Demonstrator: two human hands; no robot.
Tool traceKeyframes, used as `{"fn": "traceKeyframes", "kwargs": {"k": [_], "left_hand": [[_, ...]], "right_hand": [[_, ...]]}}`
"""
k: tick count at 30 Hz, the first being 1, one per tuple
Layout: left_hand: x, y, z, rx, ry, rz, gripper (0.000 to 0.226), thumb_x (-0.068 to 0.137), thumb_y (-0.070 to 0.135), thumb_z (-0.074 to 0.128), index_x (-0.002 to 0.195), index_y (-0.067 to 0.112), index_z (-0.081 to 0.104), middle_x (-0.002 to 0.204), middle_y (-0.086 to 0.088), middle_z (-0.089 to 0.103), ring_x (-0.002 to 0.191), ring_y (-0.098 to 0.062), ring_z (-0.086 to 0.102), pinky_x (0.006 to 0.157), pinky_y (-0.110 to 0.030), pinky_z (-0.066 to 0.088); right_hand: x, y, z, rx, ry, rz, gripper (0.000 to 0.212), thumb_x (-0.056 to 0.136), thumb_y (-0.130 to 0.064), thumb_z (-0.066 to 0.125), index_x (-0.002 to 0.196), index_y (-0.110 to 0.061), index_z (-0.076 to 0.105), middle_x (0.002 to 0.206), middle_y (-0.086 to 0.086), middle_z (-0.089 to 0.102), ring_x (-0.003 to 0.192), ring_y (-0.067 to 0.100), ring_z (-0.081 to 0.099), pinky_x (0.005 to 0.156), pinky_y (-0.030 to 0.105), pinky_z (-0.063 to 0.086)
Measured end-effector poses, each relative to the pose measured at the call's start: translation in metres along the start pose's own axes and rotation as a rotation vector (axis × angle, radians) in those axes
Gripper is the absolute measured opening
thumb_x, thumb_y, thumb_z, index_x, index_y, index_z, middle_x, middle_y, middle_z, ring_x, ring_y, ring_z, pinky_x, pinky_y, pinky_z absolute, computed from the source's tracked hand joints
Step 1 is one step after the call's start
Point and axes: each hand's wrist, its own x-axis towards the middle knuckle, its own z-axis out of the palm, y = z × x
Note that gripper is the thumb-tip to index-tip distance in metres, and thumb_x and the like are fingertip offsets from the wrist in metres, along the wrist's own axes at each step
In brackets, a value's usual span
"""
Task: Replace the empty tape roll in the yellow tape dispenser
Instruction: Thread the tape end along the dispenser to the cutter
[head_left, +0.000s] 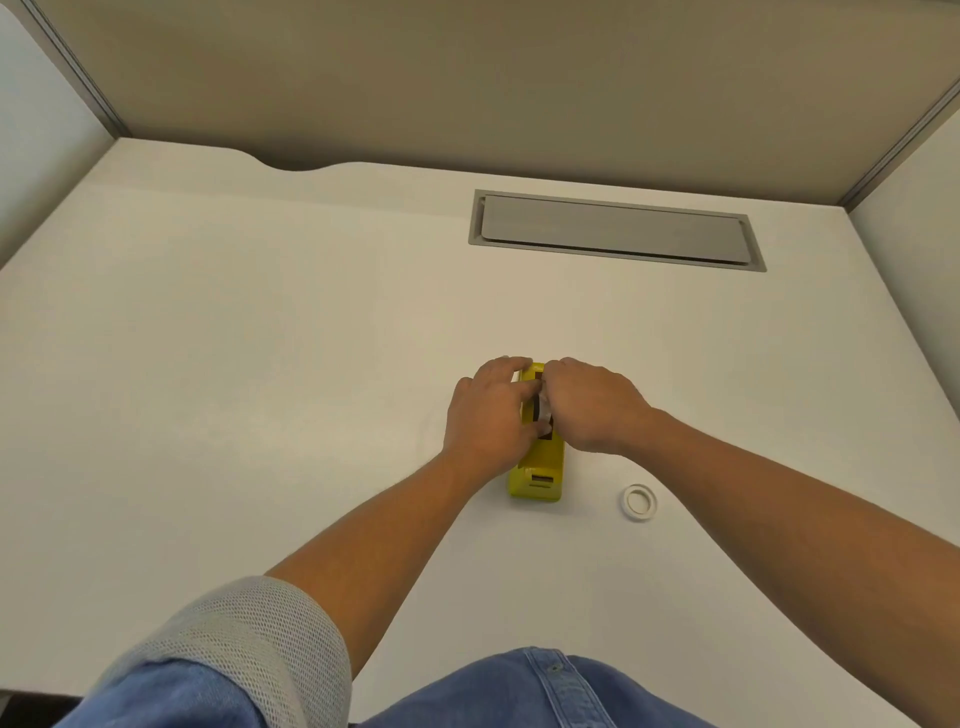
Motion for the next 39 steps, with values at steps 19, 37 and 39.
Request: {"fn": "traceKeyframes", "kwargs": {"k": [19,37,39], "left_hand": [[0.0,0.002,-0.002,0.035,0.013,0.002,0.045,0.076,0.046,0.07,0.119,0.036,0.061,0.146,0.007,0.042,0.136,-0.016,0.031,0.105,-0.039,0.03],[-0.002,0.006,-0.007,-0.004,0.014,-0.01,0.044,0.076,0.036,0.072,0.119,0.029,0.064,0.145,0.004,0.043,0.136,-0.019,0.032,0.104,-0.037,0.029],[-0.003,0.006,-0.006,-0.007,0.011,-0.015,0.043,0.076,0.036,0.072,0.118,0.028,0.064,0.145,0.004,0.043,0.136,-0.019,0.032,0.104,-0.037,0.029]], "right_hand": [[-0.005,0.009,0.019,0.107,0.272,0.09,0.022,0.09,-0.037,0.054,0.087,-0.021,0.069,0.085,0.001,0.065,0.076,0.024,0.063,0.06,0.033,0.05],[0.002,-0.004,0.02,-0.261,0.267,-0.028,0.019,0.084,-0.017,0.055,0.066,-0.02,0.05,0.062,-0.004,0.041,0.06,0.022,0.045,0.043,0.026,0.016],[0.004,-0.005,0.019,-0.273,0.256,-0.026,0.02,0.084,-0.014,0.054,0.065,-0.019,0.048,0.058,-0.005,0.033,0.06,0.022,0.044,0.043,0.026,0.016]]}}
